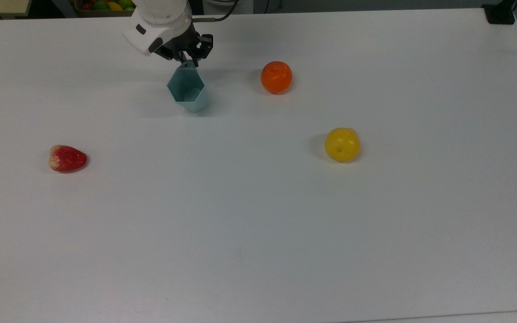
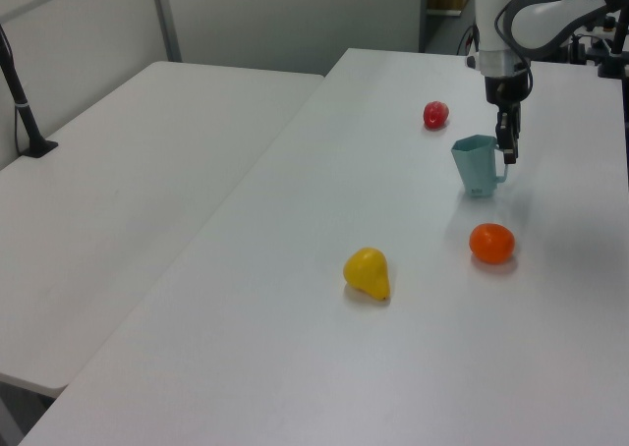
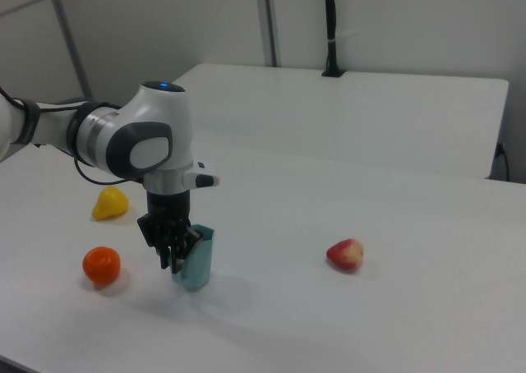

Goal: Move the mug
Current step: 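Set the mug down beside the orange and open the gripper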

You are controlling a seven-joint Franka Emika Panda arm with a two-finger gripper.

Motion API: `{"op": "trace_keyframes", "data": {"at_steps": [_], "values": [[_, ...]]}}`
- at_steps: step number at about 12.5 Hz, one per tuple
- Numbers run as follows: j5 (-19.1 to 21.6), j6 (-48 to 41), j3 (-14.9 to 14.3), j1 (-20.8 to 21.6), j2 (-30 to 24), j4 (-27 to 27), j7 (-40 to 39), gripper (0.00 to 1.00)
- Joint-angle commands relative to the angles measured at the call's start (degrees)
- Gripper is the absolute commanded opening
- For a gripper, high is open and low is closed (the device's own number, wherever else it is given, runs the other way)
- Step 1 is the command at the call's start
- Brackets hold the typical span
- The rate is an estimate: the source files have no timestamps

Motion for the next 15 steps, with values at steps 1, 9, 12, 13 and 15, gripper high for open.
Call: {"op": "trace_keyframes", "data": {"at_steps": [1,9,12,13,15], "values": [[-2.4,0.8,-0.2,0.9,-0.4,-1.1,1.3,0.39],[-4.4,-14.5,-0.8,-1.5,-3.3,8.3,1.6,1.0],[-5.1,-19.1,-0.8,-6.7,-3.3,18.4,1.9,1.0],[-4.5,-19.2,-0.8,-8.5,-3.3,20.9,2.6,1.0],[-4.7,-18.4,-0.8,-8.8,-3.3,21.8,8.0,1.0]]}}
